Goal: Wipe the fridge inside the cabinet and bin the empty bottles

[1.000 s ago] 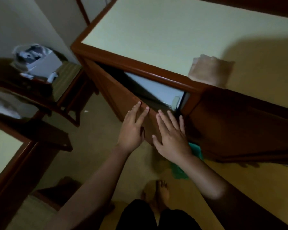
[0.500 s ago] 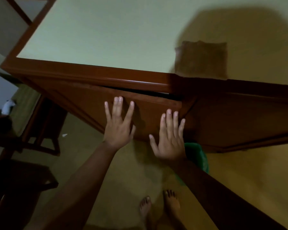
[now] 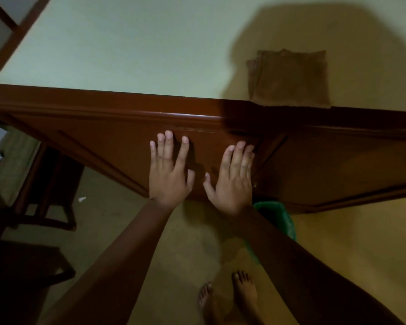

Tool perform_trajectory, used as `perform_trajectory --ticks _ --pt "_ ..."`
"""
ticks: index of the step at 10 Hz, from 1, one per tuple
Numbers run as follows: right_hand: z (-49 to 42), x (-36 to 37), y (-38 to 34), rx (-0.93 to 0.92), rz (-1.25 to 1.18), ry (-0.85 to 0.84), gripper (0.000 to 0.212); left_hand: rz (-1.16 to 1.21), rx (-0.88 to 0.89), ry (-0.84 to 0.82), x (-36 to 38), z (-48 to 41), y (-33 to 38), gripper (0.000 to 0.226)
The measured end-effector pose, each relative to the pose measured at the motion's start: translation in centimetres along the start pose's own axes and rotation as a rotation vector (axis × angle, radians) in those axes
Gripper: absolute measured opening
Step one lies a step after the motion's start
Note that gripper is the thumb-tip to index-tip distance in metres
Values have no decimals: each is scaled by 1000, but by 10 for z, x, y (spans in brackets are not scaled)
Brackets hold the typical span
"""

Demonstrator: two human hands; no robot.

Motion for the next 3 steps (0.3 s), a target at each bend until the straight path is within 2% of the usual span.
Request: perform_trajectory --ticks 1,2,3 --pt "8 -3 0 6 13 -57 105 -57 -50 -46 -6 13 3 97" --pt "4 -21 0 -30 32 -110 105 -124 -71 -176 -16 3 6 101" --pt "19 -41 2 -26 -24 -253 94 -181 -128 -345 -25 21 14 100"
Point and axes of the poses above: each hand's wrist, its own z-axis away from the middle knuckle, its own x-axis out of the palm, y = z × x, the point moved 8 cm from there along -z, towards the middle knuckle, and after that the axes turned 3 degrees about -z, right-handed, at the moved point
